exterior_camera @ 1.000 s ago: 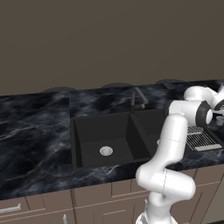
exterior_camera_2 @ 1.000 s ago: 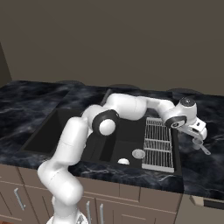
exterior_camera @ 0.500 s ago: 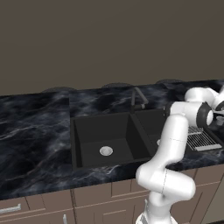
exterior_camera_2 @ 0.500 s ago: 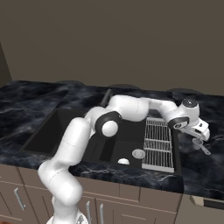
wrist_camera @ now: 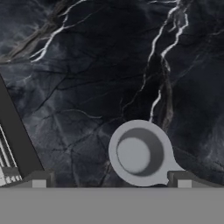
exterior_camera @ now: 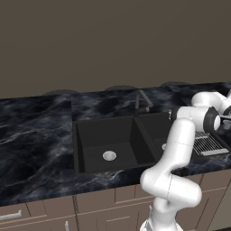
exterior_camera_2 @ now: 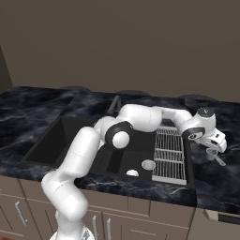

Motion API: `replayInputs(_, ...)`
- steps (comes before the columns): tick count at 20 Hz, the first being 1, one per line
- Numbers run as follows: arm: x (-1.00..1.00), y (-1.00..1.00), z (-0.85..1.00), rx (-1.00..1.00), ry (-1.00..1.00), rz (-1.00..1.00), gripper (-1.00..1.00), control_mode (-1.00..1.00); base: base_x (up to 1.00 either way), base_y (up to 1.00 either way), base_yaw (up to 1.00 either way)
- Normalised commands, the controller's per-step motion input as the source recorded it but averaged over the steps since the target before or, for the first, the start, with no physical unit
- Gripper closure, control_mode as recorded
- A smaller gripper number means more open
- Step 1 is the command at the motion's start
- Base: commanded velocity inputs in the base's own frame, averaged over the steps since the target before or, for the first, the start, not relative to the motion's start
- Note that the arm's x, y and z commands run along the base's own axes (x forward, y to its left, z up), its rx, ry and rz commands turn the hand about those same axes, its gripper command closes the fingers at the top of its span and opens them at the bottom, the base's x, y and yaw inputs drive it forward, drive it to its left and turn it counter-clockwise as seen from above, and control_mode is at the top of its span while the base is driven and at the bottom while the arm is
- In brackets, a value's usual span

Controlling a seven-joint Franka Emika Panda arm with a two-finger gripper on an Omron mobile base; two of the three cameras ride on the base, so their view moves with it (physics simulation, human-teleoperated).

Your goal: Move any existing items from the left basin to the right basin for drying. Then move the measuring cup from the counter to the left basin of the sink for washing.

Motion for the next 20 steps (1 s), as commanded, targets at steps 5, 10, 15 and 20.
replayInputs(5, 0.01, -0.09, -0.06, 0.00, 0.00, 0.00, -1.00, -1.00, 0.00, 0.00, 0.00)
replayInputs(10, 0.07, -0.06, -0.08, 0.00, 0.00, 0.00, -1.00, -1.00, 0.00, 0.00, 0.00)
replayInputs(15, 0.10, -0.02, -0.07, 0.00, 0.00, 0.00, -1.00, -1.00, 0.00, 0.00, 0.00)
replayInputs(20, 0.10, 0.00, -0.05, 0.00, 0.00, 0.00, -1.00, -1.00, 0.00, 0.00, 0.00)
